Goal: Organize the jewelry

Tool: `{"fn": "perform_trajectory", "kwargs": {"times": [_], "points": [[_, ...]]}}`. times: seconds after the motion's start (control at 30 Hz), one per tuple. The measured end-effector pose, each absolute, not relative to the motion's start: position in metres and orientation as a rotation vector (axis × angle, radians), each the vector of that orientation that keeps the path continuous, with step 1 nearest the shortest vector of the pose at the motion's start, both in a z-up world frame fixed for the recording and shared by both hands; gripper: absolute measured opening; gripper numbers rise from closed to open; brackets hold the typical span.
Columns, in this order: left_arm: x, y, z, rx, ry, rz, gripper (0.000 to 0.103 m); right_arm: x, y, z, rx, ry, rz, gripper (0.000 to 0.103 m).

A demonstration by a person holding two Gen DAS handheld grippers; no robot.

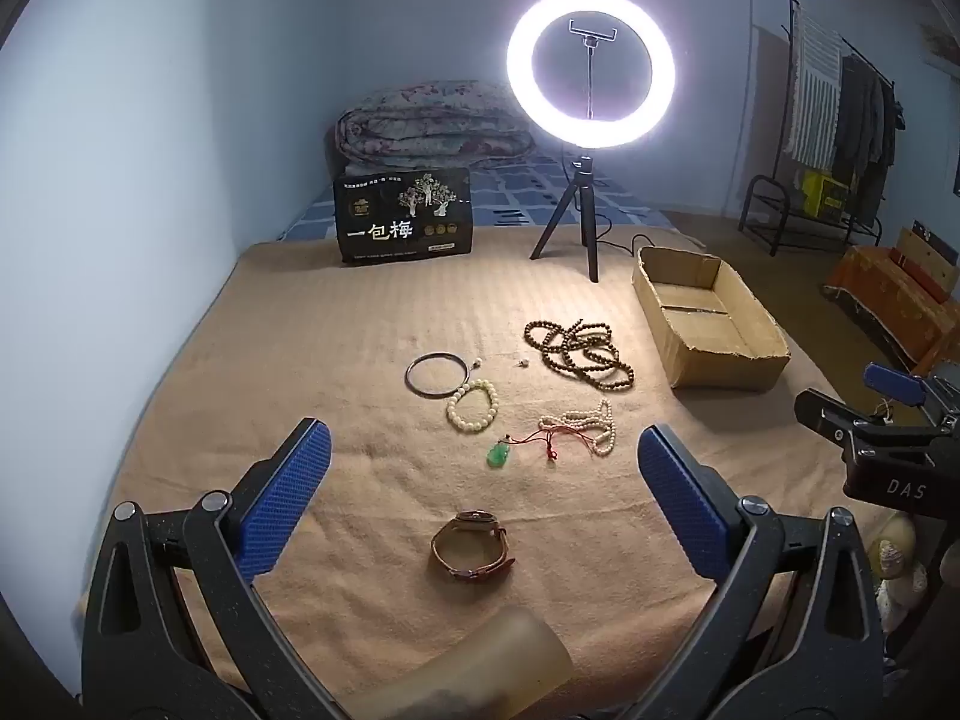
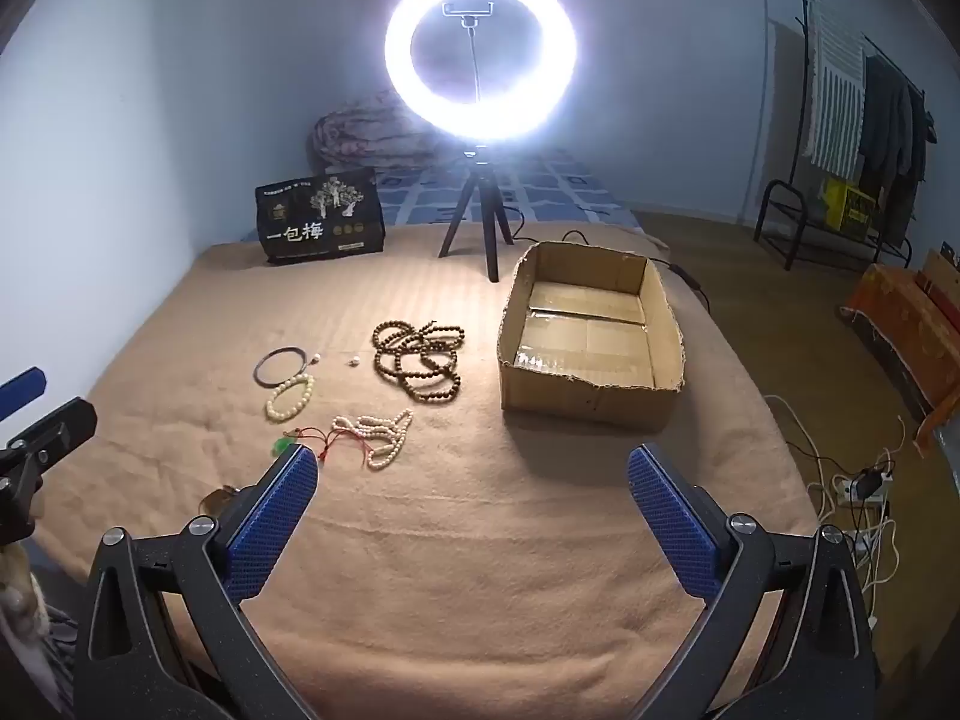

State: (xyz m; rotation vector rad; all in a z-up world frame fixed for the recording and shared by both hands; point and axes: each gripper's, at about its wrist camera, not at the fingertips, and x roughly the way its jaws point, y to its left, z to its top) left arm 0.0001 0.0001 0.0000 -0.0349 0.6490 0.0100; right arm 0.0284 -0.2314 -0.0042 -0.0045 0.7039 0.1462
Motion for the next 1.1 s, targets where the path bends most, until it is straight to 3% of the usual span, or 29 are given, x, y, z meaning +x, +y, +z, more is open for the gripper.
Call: {"fn": "perform_trajectory", "kwargs": {"times": [1.1], "points": [[0.000, 0.002, 0.001, -0.020, 0.623, 0.015, 0.103, 0.029, -0.229, -0.005, -0.022, 0.708, 0.135, 0.102]]}}
